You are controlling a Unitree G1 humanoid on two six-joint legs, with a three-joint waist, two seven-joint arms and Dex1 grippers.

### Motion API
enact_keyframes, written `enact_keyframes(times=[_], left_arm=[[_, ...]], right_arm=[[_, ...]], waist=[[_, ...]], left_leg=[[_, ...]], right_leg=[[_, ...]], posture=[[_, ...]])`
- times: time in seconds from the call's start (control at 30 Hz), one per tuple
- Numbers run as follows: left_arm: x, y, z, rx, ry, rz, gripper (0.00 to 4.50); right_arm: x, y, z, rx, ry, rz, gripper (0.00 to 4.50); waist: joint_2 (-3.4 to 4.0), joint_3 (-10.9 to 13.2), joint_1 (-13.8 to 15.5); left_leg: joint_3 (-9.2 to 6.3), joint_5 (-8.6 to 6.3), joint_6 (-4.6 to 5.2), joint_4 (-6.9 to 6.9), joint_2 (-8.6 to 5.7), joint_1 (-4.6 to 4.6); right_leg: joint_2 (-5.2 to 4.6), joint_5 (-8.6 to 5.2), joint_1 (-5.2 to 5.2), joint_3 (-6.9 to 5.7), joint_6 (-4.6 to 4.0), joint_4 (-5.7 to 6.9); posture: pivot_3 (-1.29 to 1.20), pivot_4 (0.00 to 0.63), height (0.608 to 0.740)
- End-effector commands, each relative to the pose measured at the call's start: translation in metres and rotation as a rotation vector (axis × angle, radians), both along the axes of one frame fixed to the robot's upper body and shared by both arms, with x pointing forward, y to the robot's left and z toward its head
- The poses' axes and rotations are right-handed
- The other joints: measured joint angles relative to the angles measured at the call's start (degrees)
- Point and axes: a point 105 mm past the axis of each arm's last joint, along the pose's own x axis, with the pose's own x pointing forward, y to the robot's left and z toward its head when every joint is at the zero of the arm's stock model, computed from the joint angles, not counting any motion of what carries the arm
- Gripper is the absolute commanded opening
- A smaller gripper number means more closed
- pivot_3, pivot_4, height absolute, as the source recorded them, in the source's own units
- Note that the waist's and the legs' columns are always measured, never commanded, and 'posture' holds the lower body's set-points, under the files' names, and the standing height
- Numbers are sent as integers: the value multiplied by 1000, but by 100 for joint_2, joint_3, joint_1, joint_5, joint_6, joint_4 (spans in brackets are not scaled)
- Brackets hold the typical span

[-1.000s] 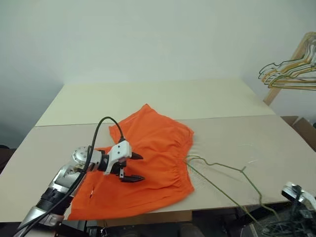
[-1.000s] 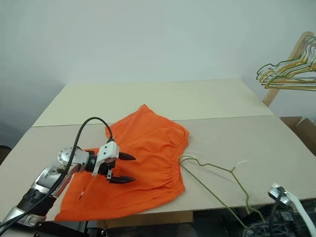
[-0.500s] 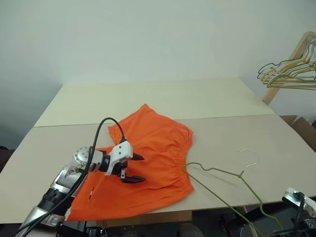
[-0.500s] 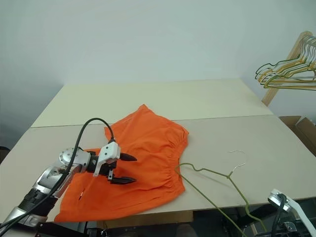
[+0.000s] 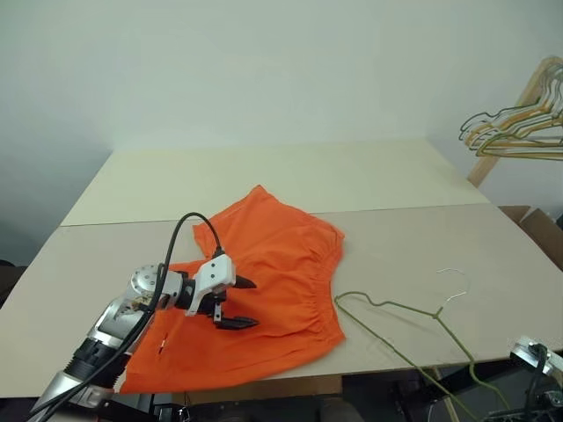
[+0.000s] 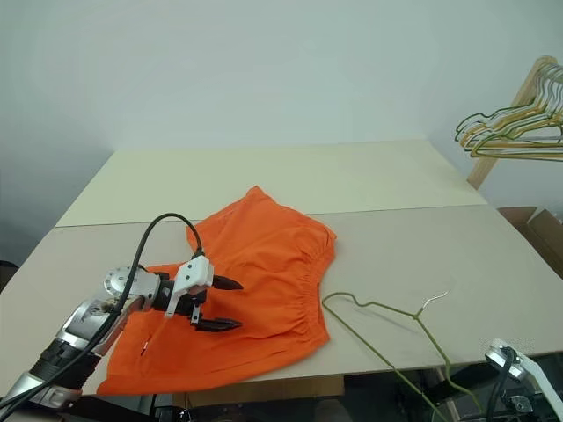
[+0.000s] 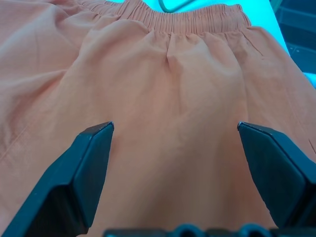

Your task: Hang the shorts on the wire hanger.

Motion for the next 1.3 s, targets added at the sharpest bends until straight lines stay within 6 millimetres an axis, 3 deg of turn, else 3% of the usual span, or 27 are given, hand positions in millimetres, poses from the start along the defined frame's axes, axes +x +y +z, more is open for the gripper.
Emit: enact_keyframes(times=[0.03,0.67,1.1,1.3], left_arm=[[1,-2,10,-10,-36,-10,4358],[-1,-3,8,-9,-35,-9,4358],[-7,-3,2,4,-39,-4,4358],[-9,-4,-1,14,-42,-3,4358]], right_arm=[[1,6,5,32,-24,39,0],[12,14,9,96,-69,101,0],[54,17,2,46,-32,68,0],[67,27,11,118,12,52,0]], waist=[[0,0,-2],[-1,0,-8],[3,-2,11],[8,-4,4]], left_leg=[[1,0,0,0,0,0],[2,0,0,0,1,5],[6,0,0,-1,0,8],[6,0,-1,-1,0,8]], right_leg=[[0,0,0,1,0,0],[1,0,1,2,0,1],[-6,0,-6,11,0,12],[-13,0,-10,14,-1,16]], posture=[[-260,0,740],[-253,0,740],[-227,0,740],[-221,0,740]])
